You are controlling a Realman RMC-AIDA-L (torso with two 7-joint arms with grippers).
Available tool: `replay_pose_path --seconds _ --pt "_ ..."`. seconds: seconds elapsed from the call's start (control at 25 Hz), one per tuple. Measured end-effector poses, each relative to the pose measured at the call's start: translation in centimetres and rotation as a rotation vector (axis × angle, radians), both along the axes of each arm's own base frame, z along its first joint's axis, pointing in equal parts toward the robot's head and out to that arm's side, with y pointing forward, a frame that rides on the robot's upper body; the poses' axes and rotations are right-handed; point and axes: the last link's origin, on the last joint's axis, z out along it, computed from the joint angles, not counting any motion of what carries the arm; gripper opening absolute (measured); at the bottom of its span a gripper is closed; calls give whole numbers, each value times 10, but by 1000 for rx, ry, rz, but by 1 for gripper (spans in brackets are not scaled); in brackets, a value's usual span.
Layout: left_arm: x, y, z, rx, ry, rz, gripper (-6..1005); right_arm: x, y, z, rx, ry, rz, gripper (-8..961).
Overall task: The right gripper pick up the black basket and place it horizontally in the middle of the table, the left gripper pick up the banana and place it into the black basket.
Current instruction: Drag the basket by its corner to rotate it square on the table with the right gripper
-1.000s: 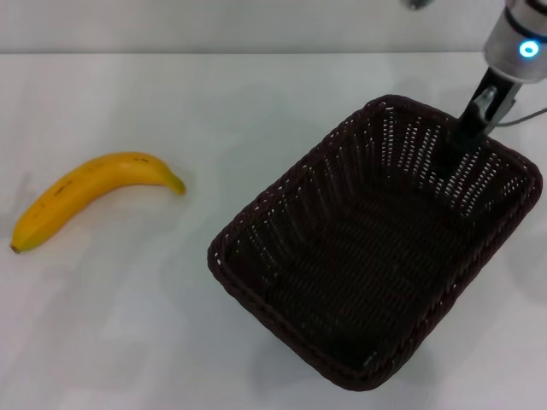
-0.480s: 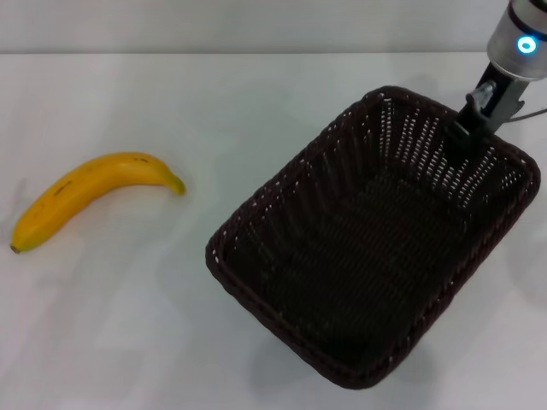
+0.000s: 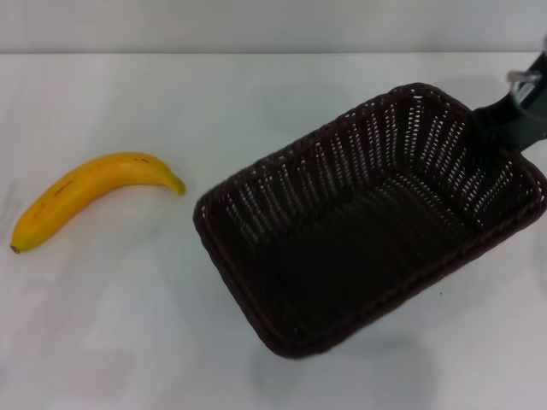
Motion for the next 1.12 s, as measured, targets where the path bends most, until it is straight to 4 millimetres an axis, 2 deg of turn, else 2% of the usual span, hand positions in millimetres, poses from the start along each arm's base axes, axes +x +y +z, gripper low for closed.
replay_pose_path --seconds 0.12,0.24,0.4,0.52,0.8,1.12 --pt "0 -1 0 0 5 1 860 16 -7 17 83 111 -93 162" --pt "1 -1 -2 -12 11 -3 859 28 -16 24 127 130 -142 160" --pt "1 -1 -3 -22 15 -4 859 32 -24 22 120 173 -171 158" --pt "0 -1 -3 -19 15 -2 859 32 -30 13 87 159 -171 156" --pt "-1 1 -3 -24 14 8 859 22 -33 -3 34 101 -137 152" --pt "-2 4 -4 -29 11 20 859 -10 -28 -18 -6 -81 70 149"
